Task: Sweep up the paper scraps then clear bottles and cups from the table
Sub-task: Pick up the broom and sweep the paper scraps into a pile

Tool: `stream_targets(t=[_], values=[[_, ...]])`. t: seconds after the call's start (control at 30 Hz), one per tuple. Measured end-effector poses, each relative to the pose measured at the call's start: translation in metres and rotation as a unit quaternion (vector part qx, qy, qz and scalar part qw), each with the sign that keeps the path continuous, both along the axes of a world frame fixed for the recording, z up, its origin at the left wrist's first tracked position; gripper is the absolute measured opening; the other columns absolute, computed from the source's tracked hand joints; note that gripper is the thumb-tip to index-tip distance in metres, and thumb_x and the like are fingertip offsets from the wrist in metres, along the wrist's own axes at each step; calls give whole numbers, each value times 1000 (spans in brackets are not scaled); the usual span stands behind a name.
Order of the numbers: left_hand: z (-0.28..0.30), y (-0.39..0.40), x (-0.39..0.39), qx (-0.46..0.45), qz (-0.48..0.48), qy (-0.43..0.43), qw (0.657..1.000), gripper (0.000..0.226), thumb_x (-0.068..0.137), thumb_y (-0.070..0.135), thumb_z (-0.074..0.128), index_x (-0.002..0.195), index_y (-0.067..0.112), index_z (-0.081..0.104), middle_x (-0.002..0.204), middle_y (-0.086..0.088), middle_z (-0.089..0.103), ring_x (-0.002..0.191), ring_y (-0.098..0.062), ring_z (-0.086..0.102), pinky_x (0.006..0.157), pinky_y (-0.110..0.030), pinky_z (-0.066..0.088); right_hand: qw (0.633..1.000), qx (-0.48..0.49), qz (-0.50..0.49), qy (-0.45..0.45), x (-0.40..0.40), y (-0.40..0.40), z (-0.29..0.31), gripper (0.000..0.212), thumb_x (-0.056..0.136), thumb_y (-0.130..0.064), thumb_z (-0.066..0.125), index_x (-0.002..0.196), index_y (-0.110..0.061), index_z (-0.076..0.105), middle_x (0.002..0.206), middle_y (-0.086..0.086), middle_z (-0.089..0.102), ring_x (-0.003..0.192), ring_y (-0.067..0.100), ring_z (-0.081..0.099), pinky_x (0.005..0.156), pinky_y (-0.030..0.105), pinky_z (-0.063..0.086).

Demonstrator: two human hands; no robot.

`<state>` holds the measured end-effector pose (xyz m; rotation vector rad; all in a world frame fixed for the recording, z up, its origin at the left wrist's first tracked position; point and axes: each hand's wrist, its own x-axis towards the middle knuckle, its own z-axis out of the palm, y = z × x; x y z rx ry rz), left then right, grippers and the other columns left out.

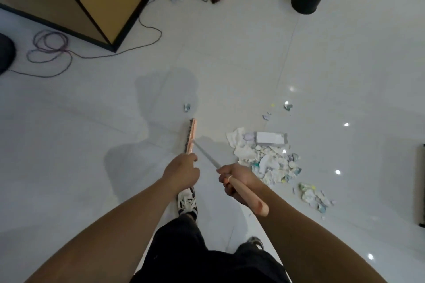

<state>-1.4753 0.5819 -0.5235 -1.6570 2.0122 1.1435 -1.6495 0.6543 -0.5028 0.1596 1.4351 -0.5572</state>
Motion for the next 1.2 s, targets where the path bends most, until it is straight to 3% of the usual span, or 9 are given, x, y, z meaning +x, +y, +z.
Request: stream_targets(t=[0.1,0.23,0.37,0.5,0.63,0.93,1.07,1.2], values=[[-2,-50,34,-9,11,-25,1000,47,89,24,48,136,21,48,137,-7,48,121,-24,48,95,-31,41,999,-2,6,-50,35,-73,-10,10,92,-11,56,98,-6,50,54,2,45,38,11,35,32,19,33],[-13,-88,80,-14,41,-60,997,45,89,23,50,134,21,51,132,-7,52,115,-23,52,85,-27,40,997,10,51,-55,83,-133,-36,9,90,-11,61,91,-5,55,58,5,50,39,13,40,34,20,35],[-30,-107,108,11,49,-73,996,44,91,24,49,135,20,50,132,-6,52,114,-23,53,86,-27,40,990,22,134,32,108,-166,-61,7,81,-2,68,74,0,65,52,10,55,36,16,45,37,21,37],[-38,-133,103,24,42,-64,997,44,92,24,48,136,20,49,131,-6,51,112,-22,53,86,-25,39,989,8,111,95,77,-184,-68,16,74,2,72,63,-5,62,47,10,54,32,18,46,37,19,38],[-40,-159,63,22,14,-43,999,43,92,23,47,135,19,49,131,-6,50,112,-21,51,84,-24,36,994,31,21,99,21,-188,-65,6,75,-4,71,72,-4,66,51,9,57,37,17,46,37,22,38],[-6,-214,-98,14,-98,-47,994,45,90,24,48,135,20,50,132,-7,50,114,-23,52,88,-27,41,982,72,-149,89,-79,-163,-3,18,81,2,66,66,0,57,52,13,54,33,21,45,38,23,37],[14,-240,-187,-10,-139,-20,990,43,90,26,50,133,21,52,133,-5,52,116,-22,52,91,-28,41,964,38,-253,72,-139,-175,26,17,84,1,62,68,-1,56,50,12,51,30,19,43,34,19,36],[25,-250,-251,-26,-192,10,981,42,90,27,50,132,24,52,131,-2,52,112,-20,53,83,-24,37,941,-16,-339,16,-212,-186,26,23,91,-7,60,70,-7,52,53,6,49,35,14,40,33,20,37]])
